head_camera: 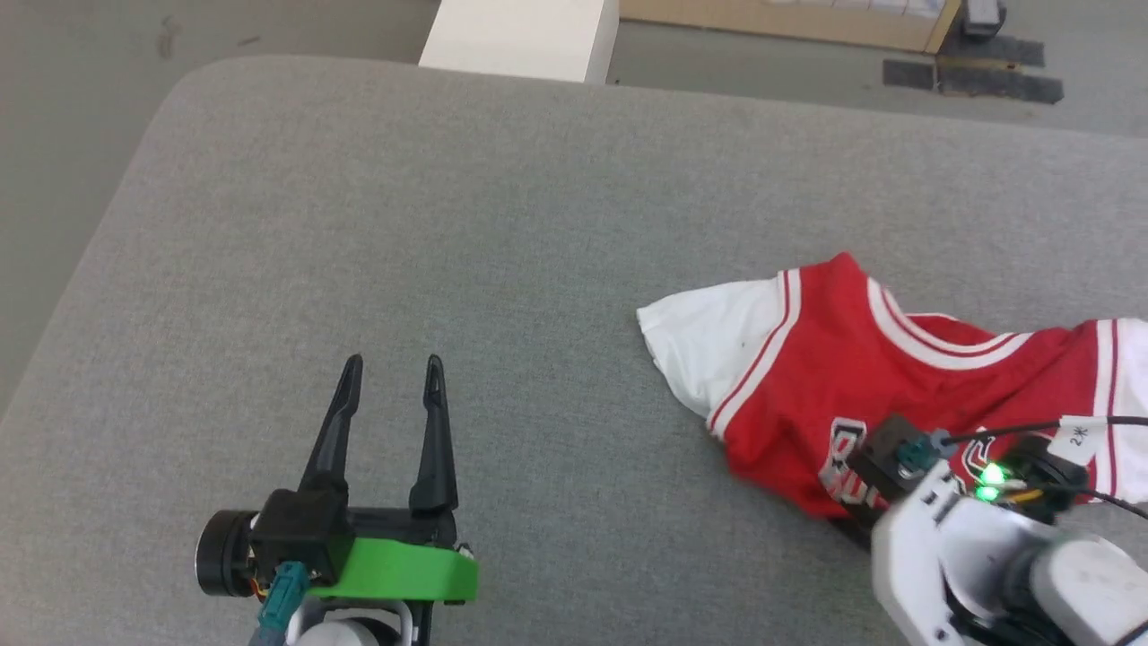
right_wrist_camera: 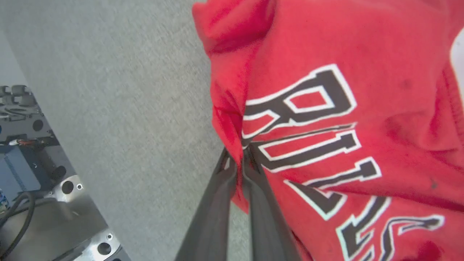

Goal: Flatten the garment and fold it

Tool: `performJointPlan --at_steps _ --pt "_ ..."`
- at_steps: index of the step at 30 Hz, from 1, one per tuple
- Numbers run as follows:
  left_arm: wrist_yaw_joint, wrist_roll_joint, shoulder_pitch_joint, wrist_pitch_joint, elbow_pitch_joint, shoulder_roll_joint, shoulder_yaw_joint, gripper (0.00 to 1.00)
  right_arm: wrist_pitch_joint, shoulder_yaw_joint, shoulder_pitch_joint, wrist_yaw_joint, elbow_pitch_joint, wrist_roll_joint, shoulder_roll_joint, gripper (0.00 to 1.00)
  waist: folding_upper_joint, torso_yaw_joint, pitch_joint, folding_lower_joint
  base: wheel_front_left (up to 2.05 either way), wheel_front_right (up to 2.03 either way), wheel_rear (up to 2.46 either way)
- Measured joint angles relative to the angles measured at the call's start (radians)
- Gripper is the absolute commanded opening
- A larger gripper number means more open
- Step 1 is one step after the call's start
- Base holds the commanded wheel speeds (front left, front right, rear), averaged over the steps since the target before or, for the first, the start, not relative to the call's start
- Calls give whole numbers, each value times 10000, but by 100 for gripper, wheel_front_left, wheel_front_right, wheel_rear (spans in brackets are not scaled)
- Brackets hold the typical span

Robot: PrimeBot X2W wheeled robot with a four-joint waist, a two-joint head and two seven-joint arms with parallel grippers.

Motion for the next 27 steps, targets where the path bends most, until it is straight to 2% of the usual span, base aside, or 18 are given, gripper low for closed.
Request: performJointPlan --at_steps 5,9,11,12,13,14,20,24,27 --pt "15 -54 144 0 8 -2 2 100 1358 -268 965 0 -660 832 -1145 0 0 -161 -280 0 0 0 0" --pt "15 -54 206 0 25 -4 6 100 2065 -654 1884 0 -779 980 -1507 0 0 -296 -366 0 0 0 0" --pt "15 -54 206 0 33 -6 10 100 1868 -882 2103 0 -861 878 -1358 6 0 -349 -381 0 0 0 0" --pt "15 -54 206 0 35 -6 23 100 1737 -955 2143 0 -909 802 -1223 23 0 -380 -392 0 0 0 0" --pt "15 -54 206 0 40 -6 36 100 1559 -1032 2175 0 -963 754 -1072 47 0 -408 -404 0 0 0 0" --pt "13 -54 208 0 48 -6 63 100 1181 -1235 2210 0 -1024 662 -775 100 0 -454 -428 0 0 0 0" --pt "-6 -46 321 0 119 -10 232 100 -153 -1962 2264 0 -1574 731 311 100 0 -658 -629 0 0 0 0" --pt "-52 -23 428 0 81 -12 336 100 -1055 -3517 2617 0 -2038 926 1216 100 0 -775 -804 0 0 0 0" --pt "-58 -19 547 0 -86 -12 476 100 -2311 -5198 2978 0 -2242 -36 2270 100 0 -861 -869 0 0 0 0"
